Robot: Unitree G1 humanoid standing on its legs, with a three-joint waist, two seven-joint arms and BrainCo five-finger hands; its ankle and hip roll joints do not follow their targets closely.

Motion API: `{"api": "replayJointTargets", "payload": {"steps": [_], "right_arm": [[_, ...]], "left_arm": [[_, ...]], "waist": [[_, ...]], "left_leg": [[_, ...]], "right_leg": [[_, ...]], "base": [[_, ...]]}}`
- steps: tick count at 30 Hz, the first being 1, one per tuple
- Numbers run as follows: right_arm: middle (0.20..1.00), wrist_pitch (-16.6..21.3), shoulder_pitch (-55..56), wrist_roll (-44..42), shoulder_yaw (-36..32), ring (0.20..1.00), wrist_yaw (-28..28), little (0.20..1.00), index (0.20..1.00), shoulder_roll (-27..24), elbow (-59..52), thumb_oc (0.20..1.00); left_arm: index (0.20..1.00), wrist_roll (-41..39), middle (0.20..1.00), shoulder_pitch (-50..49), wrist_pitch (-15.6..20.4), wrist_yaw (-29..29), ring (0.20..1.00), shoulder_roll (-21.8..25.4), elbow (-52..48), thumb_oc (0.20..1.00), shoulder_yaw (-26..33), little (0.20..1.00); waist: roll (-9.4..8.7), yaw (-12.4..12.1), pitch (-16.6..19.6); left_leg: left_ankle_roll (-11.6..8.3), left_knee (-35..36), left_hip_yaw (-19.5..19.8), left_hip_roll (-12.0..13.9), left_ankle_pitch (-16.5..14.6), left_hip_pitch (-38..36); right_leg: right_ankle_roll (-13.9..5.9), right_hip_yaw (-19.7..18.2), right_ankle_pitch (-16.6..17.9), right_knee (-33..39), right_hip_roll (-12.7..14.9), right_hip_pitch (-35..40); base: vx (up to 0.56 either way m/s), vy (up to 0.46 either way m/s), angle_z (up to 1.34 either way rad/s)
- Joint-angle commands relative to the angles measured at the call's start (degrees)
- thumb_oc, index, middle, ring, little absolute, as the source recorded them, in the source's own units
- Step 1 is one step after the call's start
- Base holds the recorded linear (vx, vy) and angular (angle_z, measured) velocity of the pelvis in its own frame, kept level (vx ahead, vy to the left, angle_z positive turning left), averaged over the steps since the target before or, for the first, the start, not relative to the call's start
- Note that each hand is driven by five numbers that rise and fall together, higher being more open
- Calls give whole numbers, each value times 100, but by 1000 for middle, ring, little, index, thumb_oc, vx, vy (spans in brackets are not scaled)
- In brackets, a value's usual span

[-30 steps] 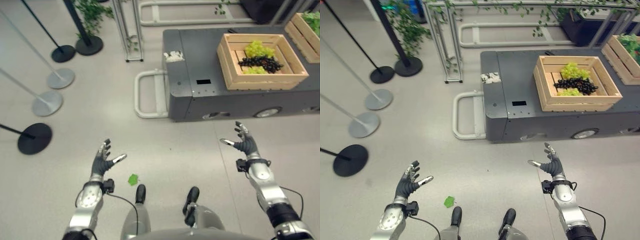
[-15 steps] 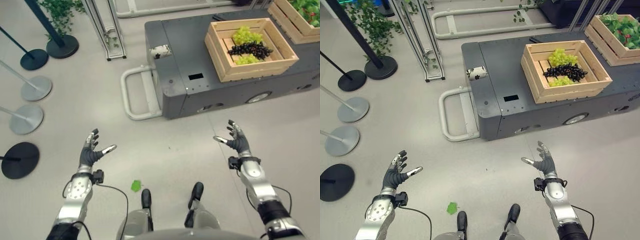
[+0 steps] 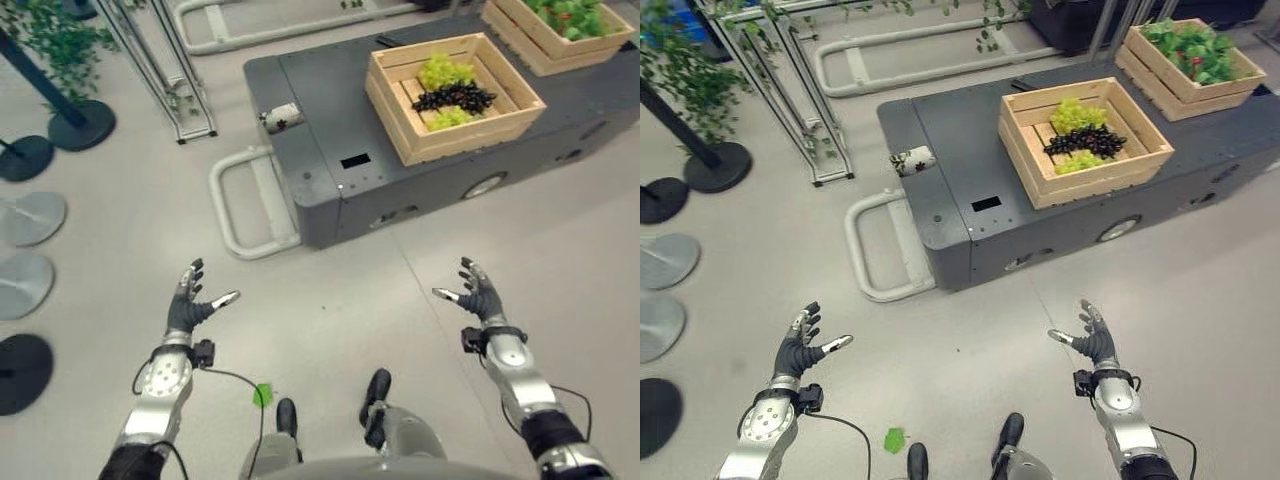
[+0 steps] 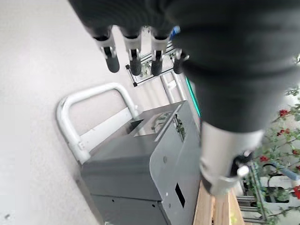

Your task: Pick up the fruits from the basket on one side to the basket on the other side

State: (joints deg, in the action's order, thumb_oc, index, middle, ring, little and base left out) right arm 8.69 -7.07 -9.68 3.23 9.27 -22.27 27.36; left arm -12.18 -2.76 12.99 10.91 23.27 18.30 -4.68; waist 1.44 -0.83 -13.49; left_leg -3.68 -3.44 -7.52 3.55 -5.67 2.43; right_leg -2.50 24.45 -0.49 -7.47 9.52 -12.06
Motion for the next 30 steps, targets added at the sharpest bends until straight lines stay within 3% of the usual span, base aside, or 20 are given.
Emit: {"api": "replayJointTargets", "payload": {"steps": [1, 2, 3, 4, 6, 9, 11, 12, 14, 16, 22, 30], "right_arm": [[1000, 234, 34, -48, -143, 1000, 87, 1000, 1000, -304, -333, 1000], [1000, 238, 56, -51, -162, 1000, 86, 1000, 1000, -333, -336, 1000], [1000, 238, 56, -51, -163, 1000, 85, 1000, 1000, -334, -336, 1000], [1000, 239, 98, -94, -208, 1000, 77, 1000, 1000, -354, -350, 1000], [1000, 213, 149, -74, -234, 1000, 67, 1000, 1000, -382, -402, 1000], [1000, 192, 196, -93, -313, 1000, 94, 1000, 1000, -388, -387, 1000], [1000, 196, 240, -83, -342, 1000, 97, 1000, 1000, -355, -410, 1000], [1000, 210, 261, -47, -298, 1000, 92, 1000, 1000, -316, -368, 1000], [1000, 222, 222, -6, -223, 1000, 78, 1000, 1000, -296, -327, 1000], [1000, 221, 181, -1, -174, 1000, 45, 1000, 1000, -260, -286, 1000], [1000, 235, -62, -58, 50, 1000, 48, 1000, 1000, 29, -126, 1000], [1000, 194, -117, -69, 87, 1000, 13, 1000, 1000, 227, 34, 1000]], "left_arm": [[1000, -106, 1000, 159, 284, 24, 1000, -26, -204, 1000, -79, 1000], [1000, -77, 1000, 165, 292, 28, 1000, -19, -207, 1000, -91, 1000], [1000, -77, 1000, 166, 292, 29, 1000, -19, -207, 1000, -92, 1000], [1000, -86, 1000, 134, 297, 16, 1000, -11, -250, 1000, -91, 1000], [1000, -97, 1000, 75, 288, 6, 1000, -46, -248, 1000, -86, 1000], [1000, -40, 1000, -6, 262, -24, 1000, -47, -248, 1000, -104, 1000], [1000, 77, 1000, -107, 229, -33, 1000, -48, -226, 1000, -103, 1000], [1000, 168, 1000, -182, 197, -17, 1000, -75, -115, 1000, -76, 1000], [1000, 262, 1000, -180, 157, -33, 1000, -39, -52, 1000, -70, 1000], [1000, 292, 1000, -222, 160, -66, 1000, 7, -71, 1000, -36, 1000], [1000, 361, 1000, -52, 194, -39, 1000, 207, 20, 1000, -23, 1000], [1000, 380, 1000, -82, 179, -25, 1000, 310, 2, 1000, 94, 1000]], "waist": [[-20, -48, 7], [-26, -57, -29], [-22, -52, -28], [-59, -99, -113], [-116, -155, -171], [-150, -182, -161], [-152, -225, -111], [-137, -296, -33], [-174, -342, -15], [-193, -345, 7], [-541, -364, 96], [-753, -367, 134]], "left_leg": [[-345, -1307, 100, -109, 665, -176], [-432, -1704, 161, -90, 859, 15], [-435, -1721, 170, -85, 852, 27], [-531, -2283, 262, -80, 1031, 329], [-568, -2588, 310, -71, 991, 639], [-486, -2099, 140, 46, 722, 868], [-381, -1264, 63, 27, 511, 908], [-352, -317, 165, 54, 870, 1017], [-391, -66, 206, 62, 1096, 1028], [-353, -25, 119, 105, 1016, 905], [-97, -34, -106, -160, 691, 734], [82, -83, -431, -305, 436, 598]], "right_leg": [[-412, 5, 266, 86, 326, 307], [-336, 37, 187, 123, 319, 433], [-333, 46, 185, 124, 315, 434], [-245, 43, 92, 213, 311, 663], [-225, 41, 56, 362, 361, 848], [-333, 36, 69, 576, 371, 1019], [-417, -26, 65, 682, 339, 1128], [-489, -111, 64, 761, 206, 1218], [-509, -161, 70, 813, 115, 1316], [-523, -205, 61, 785, 59, 1298], [-721, -519, 559, 1120, 124, 1003], [-887, -591, 908, 1169, 218, 786]], "base": [[212, -154, 36], [126, -93, 27], [194, -125, 28], [128, -82, 11], [191, -97, -24], [170, 0, -22], [227, 104, -20], [242, 128, -15], [185, 101, -17], [82, 100, -57], [-23, 142, -36], [-16, 153, -27]]}}
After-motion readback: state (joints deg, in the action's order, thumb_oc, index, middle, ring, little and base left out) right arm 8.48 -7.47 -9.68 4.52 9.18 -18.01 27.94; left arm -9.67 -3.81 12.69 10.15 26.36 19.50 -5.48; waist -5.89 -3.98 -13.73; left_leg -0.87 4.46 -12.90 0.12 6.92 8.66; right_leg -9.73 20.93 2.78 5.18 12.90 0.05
